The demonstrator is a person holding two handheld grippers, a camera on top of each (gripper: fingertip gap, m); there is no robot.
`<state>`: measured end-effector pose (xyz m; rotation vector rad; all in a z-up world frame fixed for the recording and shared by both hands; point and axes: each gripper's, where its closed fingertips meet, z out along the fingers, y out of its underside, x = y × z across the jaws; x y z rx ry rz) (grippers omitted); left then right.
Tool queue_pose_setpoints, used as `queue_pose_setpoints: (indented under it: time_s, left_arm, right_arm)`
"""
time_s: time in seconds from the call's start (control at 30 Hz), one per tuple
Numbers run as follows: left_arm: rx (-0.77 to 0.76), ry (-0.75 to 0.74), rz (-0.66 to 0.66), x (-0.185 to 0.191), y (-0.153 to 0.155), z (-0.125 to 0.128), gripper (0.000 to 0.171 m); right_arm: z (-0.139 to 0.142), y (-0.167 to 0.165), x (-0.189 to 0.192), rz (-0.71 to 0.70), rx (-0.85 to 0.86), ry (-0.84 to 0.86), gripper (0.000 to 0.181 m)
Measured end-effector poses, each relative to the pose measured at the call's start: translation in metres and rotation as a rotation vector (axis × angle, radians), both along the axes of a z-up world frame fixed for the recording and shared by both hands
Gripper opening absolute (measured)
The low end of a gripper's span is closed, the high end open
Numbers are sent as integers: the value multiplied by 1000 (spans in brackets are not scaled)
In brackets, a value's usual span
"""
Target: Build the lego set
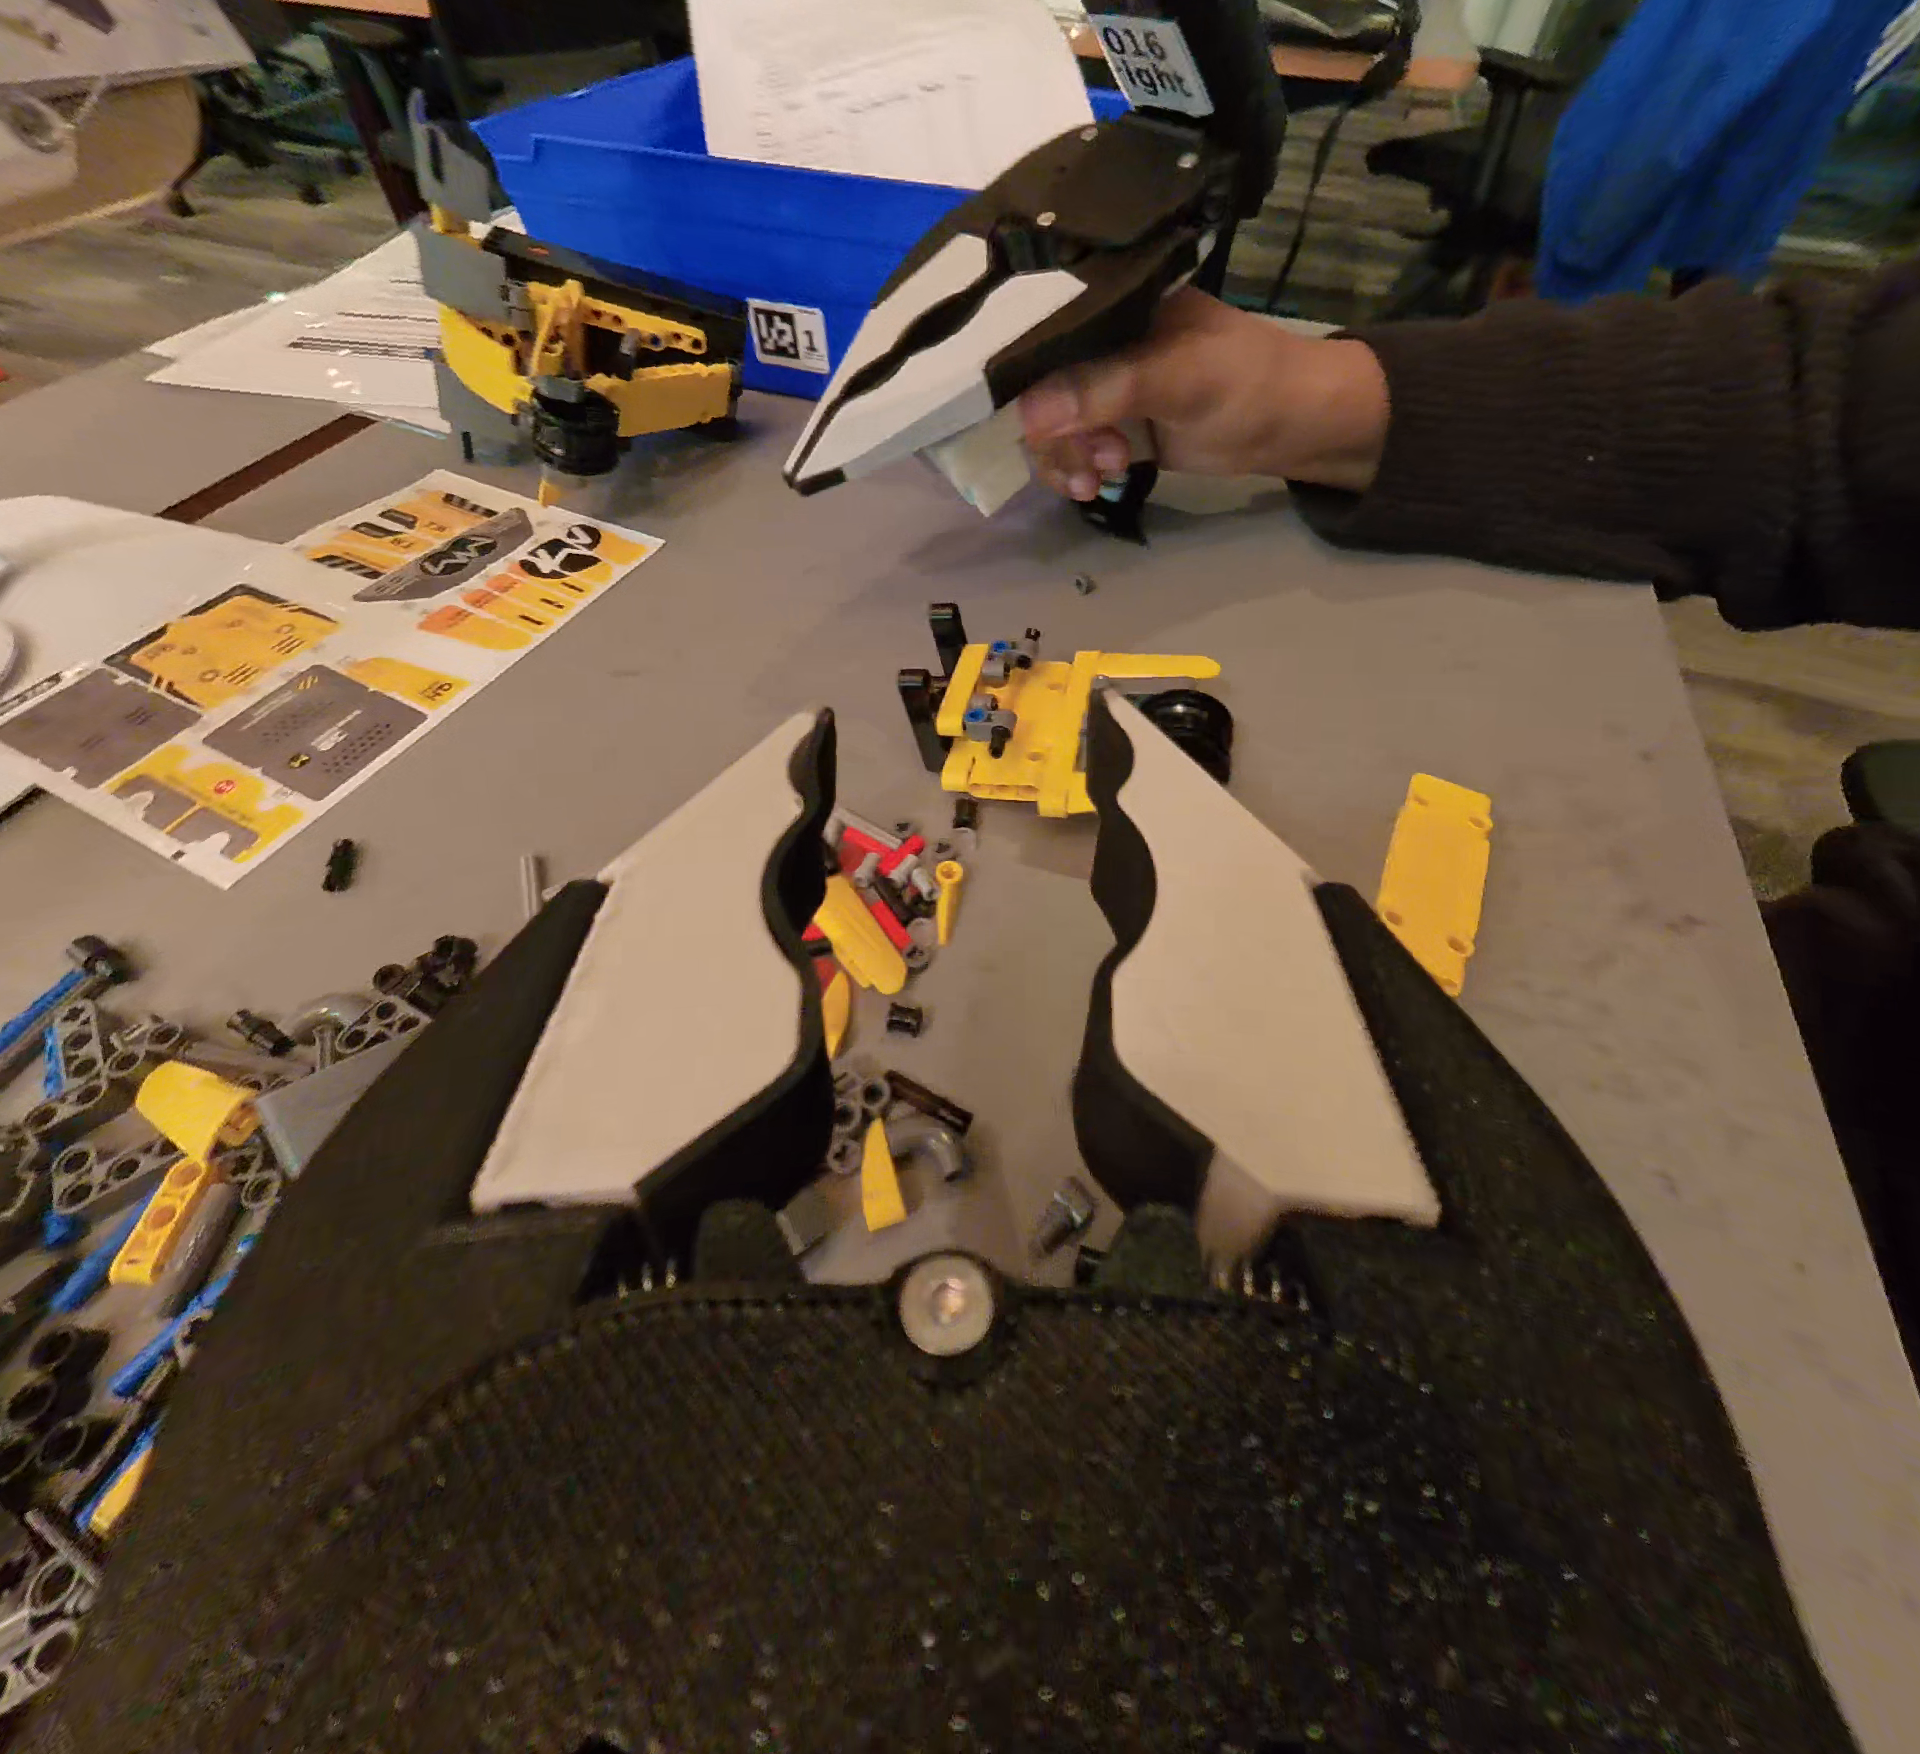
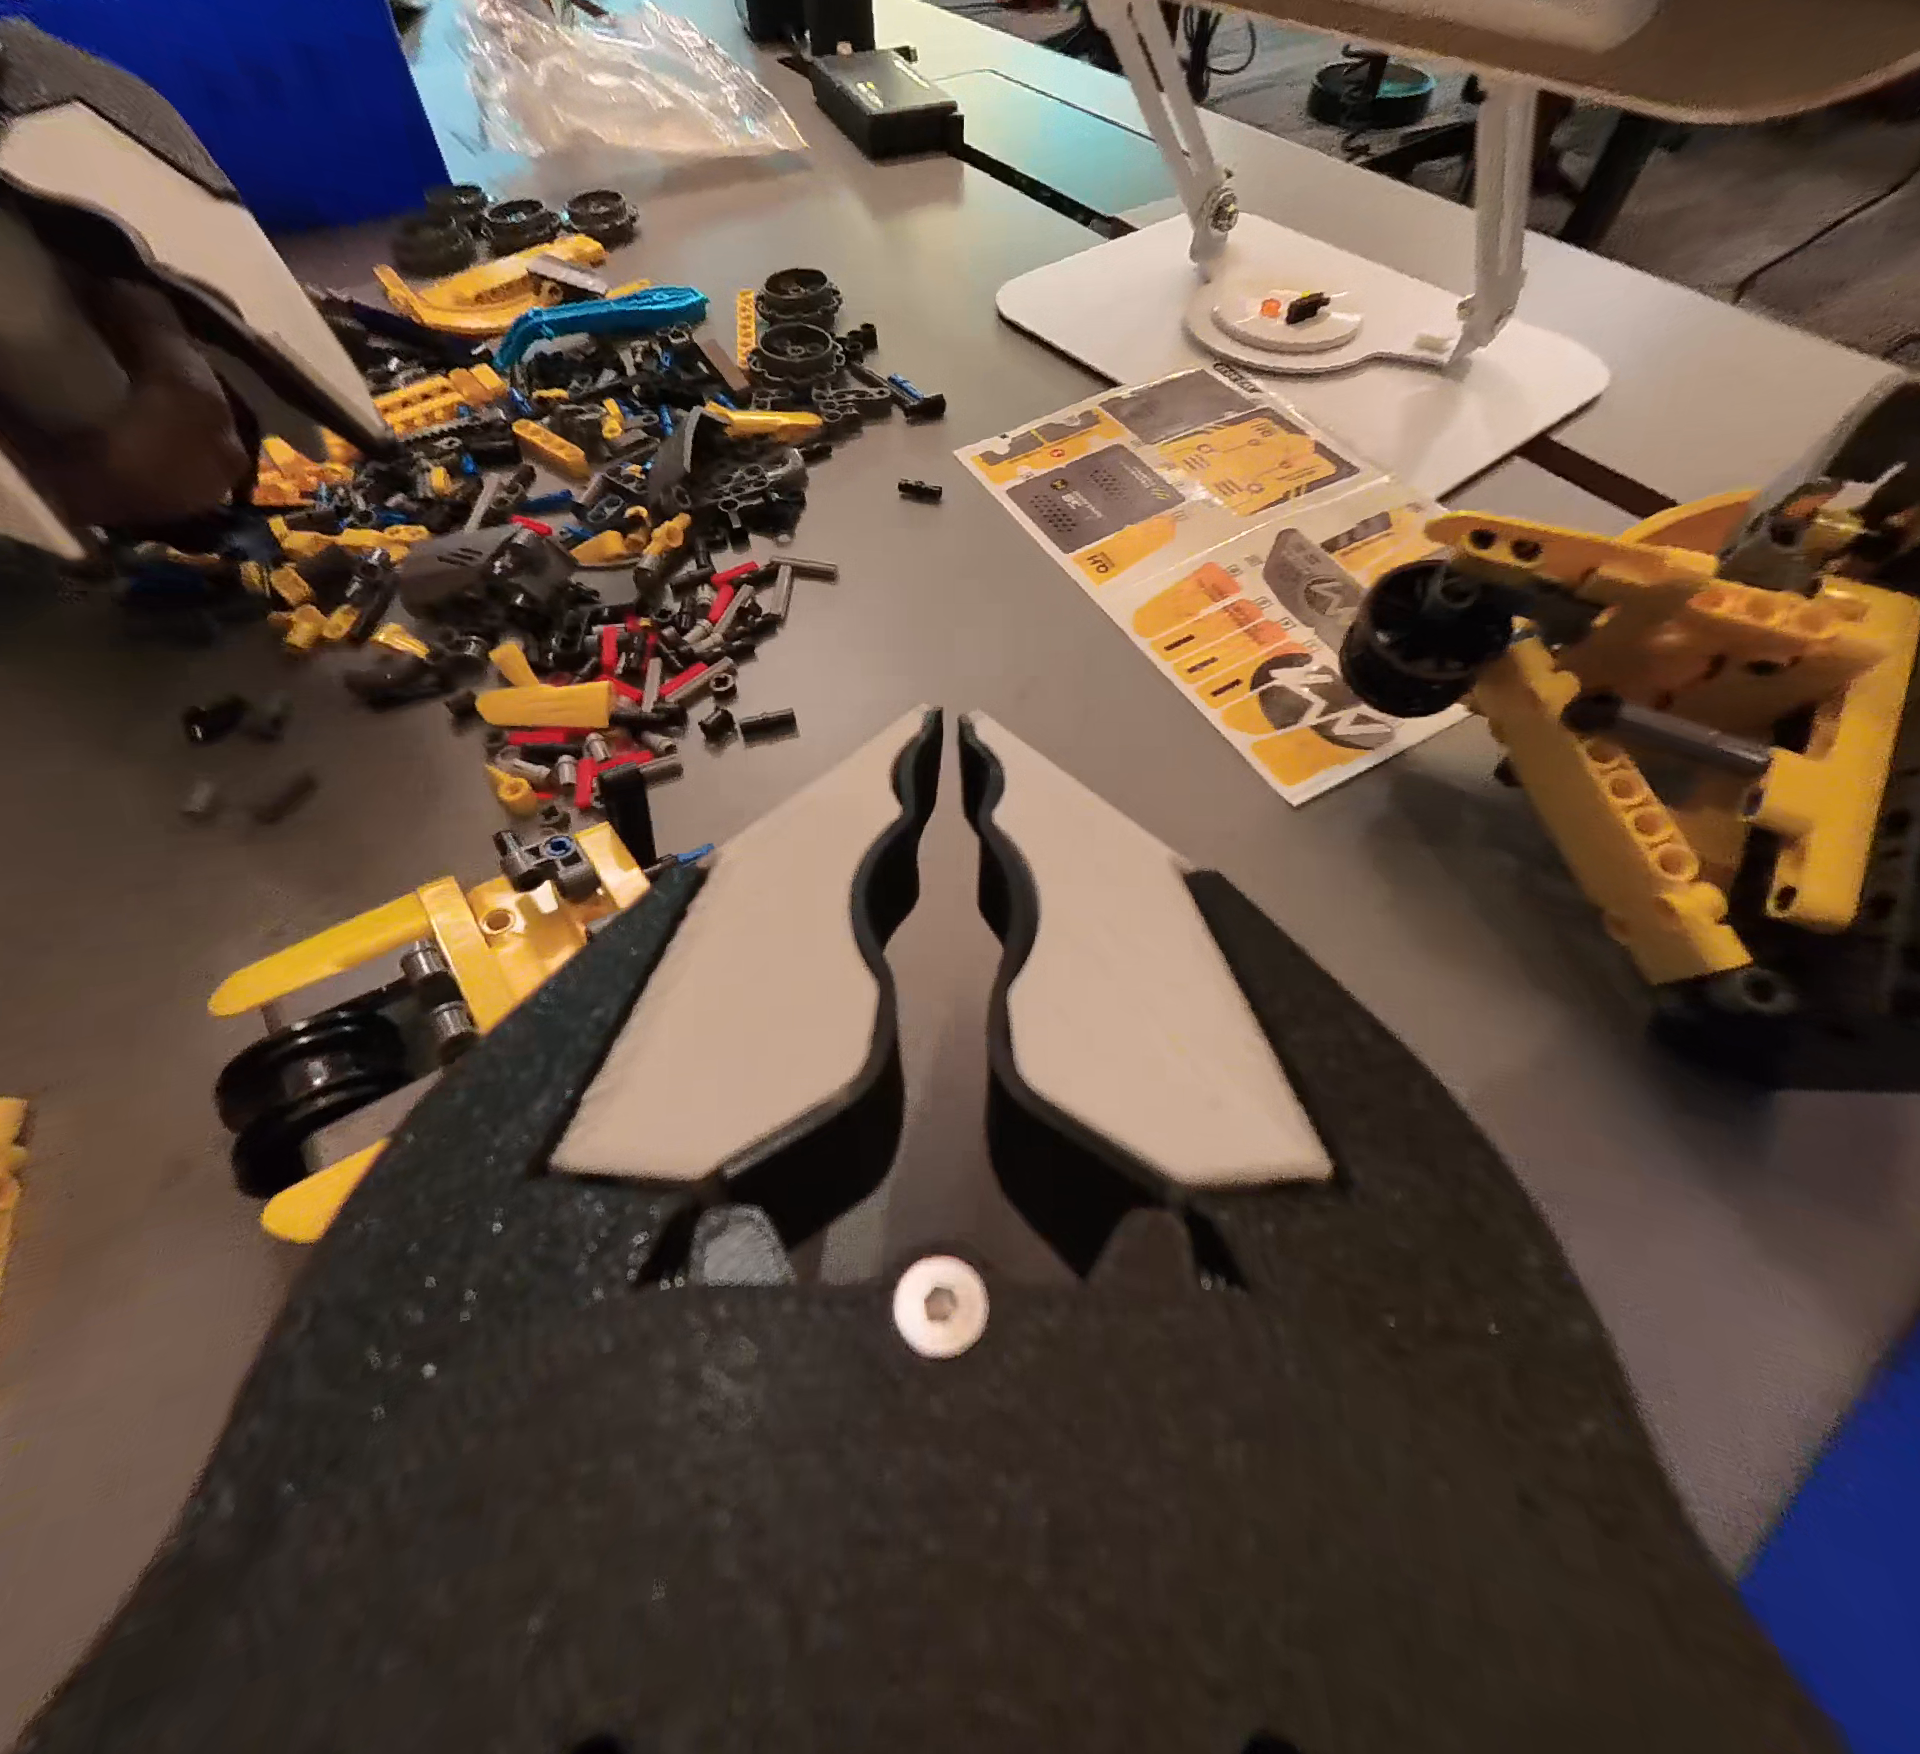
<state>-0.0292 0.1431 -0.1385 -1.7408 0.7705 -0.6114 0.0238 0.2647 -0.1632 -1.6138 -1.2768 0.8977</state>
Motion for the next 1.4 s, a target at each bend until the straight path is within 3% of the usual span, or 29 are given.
queue_pose_setpoints:
  time_s: [0.7,1.1,1.4]
  left_arm:
    - [-32,-114,240,-77,33,14,46]
    - [-55,-106,254,-87,35,11,44]
    - [-68,-102,228,-83,34,8,41]
  right_arm:
    - [-9,-2,-4,34,-66,-35,15]
    - [-11,-15,-7,122,-71,-54,7]
    - [-15,-17,-9,146,-101,-73,22]
